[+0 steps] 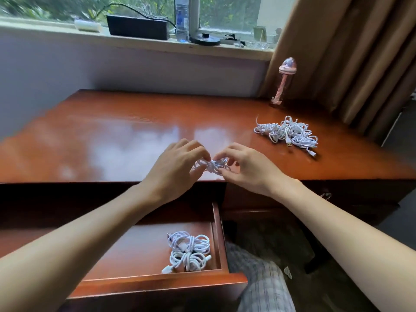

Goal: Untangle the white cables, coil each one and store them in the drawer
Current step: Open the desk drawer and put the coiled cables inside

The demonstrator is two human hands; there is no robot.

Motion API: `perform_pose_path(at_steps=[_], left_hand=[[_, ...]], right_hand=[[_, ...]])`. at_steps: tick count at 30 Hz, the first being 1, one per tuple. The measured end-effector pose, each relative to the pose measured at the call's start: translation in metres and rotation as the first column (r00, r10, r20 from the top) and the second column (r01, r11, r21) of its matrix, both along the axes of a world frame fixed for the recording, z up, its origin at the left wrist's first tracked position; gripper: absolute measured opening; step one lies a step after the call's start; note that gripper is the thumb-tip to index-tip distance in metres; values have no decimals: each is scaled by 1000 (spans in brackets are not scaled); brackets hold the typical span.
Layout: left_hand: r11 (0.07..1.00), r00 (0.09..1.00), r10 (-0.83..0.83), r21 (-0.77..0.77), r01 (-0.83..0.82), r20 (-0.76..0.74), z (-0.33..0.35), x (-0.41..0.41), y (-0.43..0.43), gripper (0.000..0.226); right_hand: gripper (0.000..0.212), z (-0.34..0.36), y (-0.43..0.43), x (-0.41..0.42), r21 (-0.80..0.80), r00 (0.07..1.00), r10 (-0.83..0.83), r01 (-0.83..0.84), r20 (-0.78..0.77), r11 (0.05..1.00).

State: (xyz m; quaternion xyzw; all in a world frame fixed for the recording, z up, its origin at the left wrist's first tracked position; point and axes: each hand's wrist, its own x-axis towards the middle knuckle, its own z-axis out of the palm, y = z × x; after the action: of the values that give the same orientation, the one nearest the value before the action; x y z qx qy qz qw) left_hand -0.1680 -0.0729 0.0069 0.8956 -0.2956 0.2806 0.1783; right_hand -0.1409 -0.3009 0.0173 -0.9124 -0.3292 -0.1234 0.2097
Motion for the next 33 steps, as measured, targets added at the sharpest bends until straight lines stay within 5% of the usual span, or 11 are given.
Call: perform_pose_path(at_steps=[11, 33], left_hand=[[996, 986, 20, 83, -6, -167, -28, -74, 46, 13], [984, 877, 73, 177, 14, -475, -59, -70, 39, 20]], right_hand=[[25, -25, 43, -54, -115, 992, 124, -125, -10, 986], [23, -62, 42, -62, -317, 993, 91, -110, -76, 942]])
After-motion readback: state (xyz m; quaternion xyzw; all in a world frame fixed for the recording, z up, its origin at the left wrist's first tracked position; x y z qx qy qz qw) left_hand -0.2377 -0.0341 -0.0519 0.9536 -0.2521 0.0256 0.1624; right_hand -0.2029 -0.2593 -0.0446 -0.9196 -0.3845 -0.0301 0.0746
